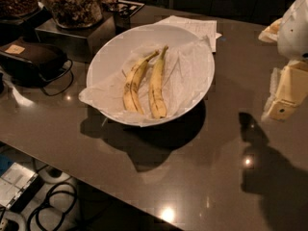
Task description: Pick banana from white bowl
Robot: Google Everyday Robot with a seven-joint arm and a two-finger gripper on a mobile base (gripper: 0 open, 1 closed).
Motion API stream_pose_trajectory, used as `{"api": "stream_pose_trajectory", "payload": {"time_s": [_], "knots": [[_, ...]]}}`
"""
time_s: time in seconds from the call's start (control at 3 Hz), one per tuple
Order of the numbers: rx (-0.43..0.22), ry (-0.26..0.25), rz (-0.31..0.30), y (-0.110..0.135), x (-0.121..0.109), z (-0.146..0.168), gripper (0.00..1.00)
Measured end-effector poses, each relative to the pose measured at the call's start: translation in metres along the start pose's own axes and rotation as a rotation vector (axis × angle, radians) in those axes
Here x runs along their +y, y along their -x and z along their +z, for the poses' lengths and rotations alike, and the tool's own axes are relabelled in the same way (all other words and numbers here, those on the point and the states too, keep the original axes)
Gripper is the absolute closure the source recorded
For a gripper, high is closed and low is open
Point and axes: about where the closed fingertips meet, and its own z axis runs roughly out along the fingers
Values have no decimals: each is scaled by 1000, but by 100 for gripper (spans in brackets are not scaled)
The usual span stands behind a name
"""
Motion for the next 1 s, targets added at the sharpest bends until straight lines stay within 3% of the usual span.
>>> {"api": "stream_pose_trajectory", "payload": {"time_s": [0.67, 1.0], "knots": [[0, 10, -24, 10, 5, -1, 0], [27, 13, -88, 31, 18, -7, 0]]}}
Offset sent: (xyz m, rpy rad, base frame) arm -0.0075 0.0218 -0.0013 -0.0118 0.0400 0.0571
